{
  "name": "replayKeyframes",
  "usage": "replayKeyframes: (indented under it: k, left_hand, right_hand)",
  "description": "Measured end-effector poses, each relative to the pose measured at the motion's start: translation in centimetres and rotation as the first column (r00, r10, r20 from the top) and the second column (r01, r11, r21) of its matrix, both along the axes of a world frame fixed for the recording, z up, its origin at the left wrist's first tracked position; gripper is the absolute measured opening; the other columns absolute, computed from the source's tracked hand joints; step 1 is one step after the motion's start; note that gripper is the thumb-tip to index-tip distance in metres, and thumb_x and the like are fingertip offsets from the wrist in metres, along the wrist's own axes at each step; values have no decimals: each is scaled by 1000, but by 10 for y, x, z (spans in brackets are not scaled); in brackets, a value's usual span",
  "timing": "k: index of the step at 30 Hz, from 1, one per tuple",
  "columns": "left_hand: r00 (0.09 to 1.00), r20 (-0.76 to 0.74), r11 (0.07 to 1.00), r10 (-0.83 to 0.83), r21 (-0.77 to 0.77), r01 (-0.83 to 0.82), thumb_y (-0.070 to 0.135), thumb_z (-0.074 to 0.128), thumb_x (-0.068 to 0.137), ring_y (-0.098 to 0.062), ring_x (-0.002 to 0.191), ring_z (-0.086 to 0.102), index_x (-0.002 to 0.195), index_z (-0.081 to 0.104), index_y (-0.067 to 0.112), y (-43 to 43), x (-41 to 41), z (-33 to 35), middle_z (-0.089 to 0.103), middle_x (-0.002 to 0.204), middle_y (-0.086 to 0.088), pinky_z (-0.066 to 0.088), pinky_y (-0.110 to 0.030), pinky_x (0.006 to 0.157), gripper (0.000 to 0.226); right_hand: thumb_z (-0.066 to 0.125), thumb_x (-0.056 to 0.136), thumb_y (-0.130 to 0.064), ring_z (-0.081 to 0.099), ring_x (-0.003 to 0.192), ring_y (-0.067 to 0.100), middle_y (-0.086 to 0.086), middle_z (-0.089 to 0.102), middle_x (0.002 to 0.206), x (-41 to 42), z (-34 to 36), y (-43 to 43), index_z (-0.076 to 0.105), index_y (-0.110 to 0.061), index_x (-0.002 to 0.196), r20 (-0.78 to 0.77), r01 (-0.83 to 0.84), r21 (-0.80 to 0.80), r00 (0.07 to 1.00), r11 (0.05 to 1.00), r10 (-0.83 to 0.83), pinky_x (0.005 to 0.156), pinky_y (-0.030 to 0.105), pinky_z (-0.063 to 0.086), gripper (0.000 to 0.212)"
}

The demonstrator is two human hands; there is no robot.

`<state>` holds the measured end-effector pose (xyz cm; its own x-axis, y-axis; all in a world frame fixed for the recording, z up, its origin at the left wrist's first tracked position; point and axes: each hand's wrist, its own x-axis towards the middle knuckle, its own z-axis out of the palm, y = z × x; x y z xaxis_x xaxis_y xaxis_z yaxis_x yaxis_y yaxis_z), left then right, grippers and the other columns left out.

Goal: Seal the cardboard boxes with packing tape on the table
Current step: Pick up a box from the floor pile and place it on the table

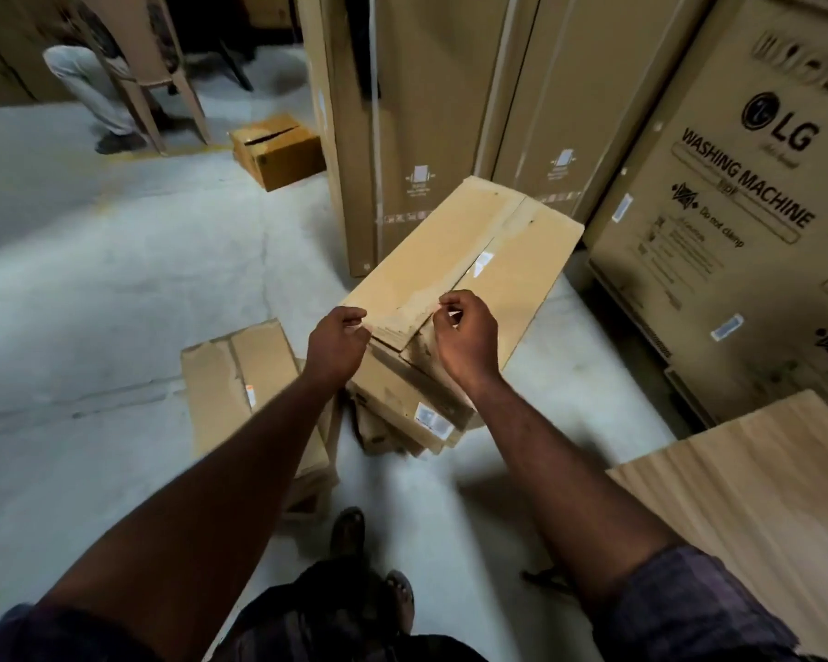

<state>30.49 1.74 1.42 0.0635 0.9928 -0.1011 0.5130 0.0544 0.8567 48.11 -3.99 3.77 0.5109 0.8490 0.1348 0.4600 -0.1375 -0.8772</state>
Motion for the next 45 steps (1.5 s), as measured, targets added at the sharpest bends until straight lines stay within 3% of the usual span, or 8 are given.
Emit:
replayKeyframes:
  k: [7,18,23,27,30,36,40,45]
  left_hand:
    - [999,-11,996,-51,66,52,15,63,92,-22,113,62,120,67,14,77,54,4,67,124,-5,41,-25,94,28]
    - [930,-122,938,-347,-49,343,18,65,85,-25,110,65,129,63,17,200,105,-16,70,120,-5,49,-29,88,44]
    - [866,-140,873,-479,-172,456,33,68,92,-28,128,55,149,42,20,236,127,-33,57,142,-6,43,-35,104,64]
    - [805,6,780,-593,-241,577,58,70,83,-19,125,55,154,30,35,261,123,-47,53,145,6,45,-42,107,84]
    - [769,152,716,-620,-289,635,53,73,86,-14,124,56,154,29,39,268,119,-54,51,146,9,47,-42,104,83]
    - [781,319,714,-537,-322,622,39,69,93,-1,114,59,152,33,41,262,118,-62,60,131,15,49,-27,93,69]
    - [794,328,713,-512,-352,606,43,70,91,-3,110,63,151,36,42,265,119,-59,63,129,16,51,-24,86,69]
    - [768,358,680,-530,-362,638,45,68,92,1,105,66,148,36,50,254,121,-48,63,125,24,53,-24,80,65]
  right_hand:
    - [62,94,-25,56,116,30,9,54,125,69,-14,30,61,-15,121,21,339,-197,940,920,-341,104,43,44,28]
    - [72,90,-42,54,124,36,16,46,139,129,-47,93,42,-5,136,-182,495,-418,775,761,-604,103,41,46,67]
    - [75,84,-50,59,121,35,14,57,135,141,-64,102,35,-4,136,-228,454,-468,767,758,-600,101,42,49,80]
    - [74,80,-63,64,115,19,-3,66,127,144,-77,94,50,-19,134,-276,376,-420,814,826,-511,91,26,47,74]
    - [74,70,-78,68,110,8,-12,71,121,151,-98,86,57,-29,133,-327,344,-376,820,860,-470,98,34,54,81]
    - [73,91,-41,71,104,6,-9,75,115,142,-90,84,64,-21,129,-525,313,-303,734,900,-432,77,17,54,44]
    - [73,92,-39,73,96,4,-9,76,110,142,-84,88,65,-21,125,-576,318,-319,683,893,-449,69,14,54,39]
    - [77,85,-51,75,96,14,-3,76,111,142,-82,75,65,-19,127,-622,325,-345,624,881,-474,83,32,59,54]
